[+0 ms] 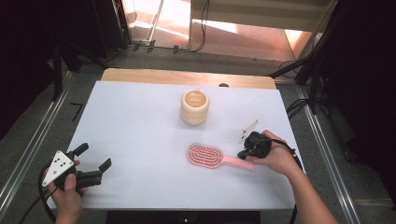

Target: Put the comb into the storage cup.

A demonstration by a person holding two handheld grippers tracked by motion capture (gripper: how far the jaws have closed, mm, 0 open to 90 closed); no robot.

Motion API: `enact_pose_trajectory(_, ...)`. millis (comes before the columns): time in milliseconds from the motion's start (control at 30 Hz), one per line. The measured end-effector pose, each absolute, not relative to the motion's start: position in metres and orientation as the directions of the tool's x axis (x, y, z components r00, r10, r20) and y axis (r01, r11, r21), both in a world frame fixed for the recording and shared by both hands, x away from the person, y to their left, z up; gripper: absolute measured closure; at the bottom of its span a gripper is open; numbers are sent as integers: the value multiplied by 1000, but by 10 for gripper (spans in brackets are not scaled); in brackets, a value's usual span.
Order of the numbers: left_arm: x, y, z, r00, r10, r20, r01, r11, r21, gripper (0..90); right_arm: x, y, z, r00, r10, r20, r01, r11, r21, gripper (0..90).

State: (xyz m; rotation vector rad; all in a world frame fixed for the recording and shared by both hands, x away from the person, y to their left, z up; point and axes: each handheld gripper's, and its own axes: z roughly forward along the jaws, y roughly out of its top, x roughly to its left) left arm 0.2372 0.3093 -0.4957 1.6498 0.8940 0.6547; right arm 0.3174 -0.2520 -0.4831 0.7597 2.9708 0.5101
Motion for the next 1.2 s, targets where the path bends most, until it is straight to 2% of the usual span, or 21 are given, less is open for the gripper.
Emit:
enact_pose_trajectory(167, 237, 309, -496, 563, 826, -27, 223, -121, 967, 0, 315, -252, -483, -878, 478, 29, 461, 827, 321, 877)
enact_pose_trajectory(200, 237, 309, -496, 563, 826, -27, 223, -120, 967, 0, 316, -254, -481, -859, 512, -4, 480, 807, 342, 712)
enact_pose_trajectory(300, 237, 309, -496, 563, 826, -28, 223, -119, 968, 0, 321, -258, -476, -832, 554, 12, 516, 766, 384, 452)
enact_pose_trajectory(333, 237, 309, -496, 563, 826, -27, 223, -120, 967, 0, 321, -259, -474, -828, 560, 25, 522, 755, 396, 339)
enact_pose_trajectory(367, 237, 309, -496, 563, 826, -27, 223, -120, 967, 0, 321, -259, -474, -828, 560, 25, 522, 755, 396, 339)
enact_pose_trajectory(400, 237, 309, -496, 563, 826, -28, 223, -119, 967, 0, 322, -258, -471, -812, 583, 28, 540, 732, 416, 0)
enact_pose_trajectory(533, 237, 309, -496, 563, 826, -28, 223, -119, 967, 0, 322, -252, -467, -813, 579, 68, 553, 728, 405, 0)
enact_pose_trajectory(600, 237, 310, -496, 563, 826, -28, 223, -119, 967, 0, 320, -248, -466, -828, 559, 45, 529, 750, 397, 0)
enact_pose_trajectory(1200, 237, 309, -496, 562, 826, -29, 223, -118, 968, 0, 316, -227, -463, -881, 467, 74, 457, 800, 390, 0)
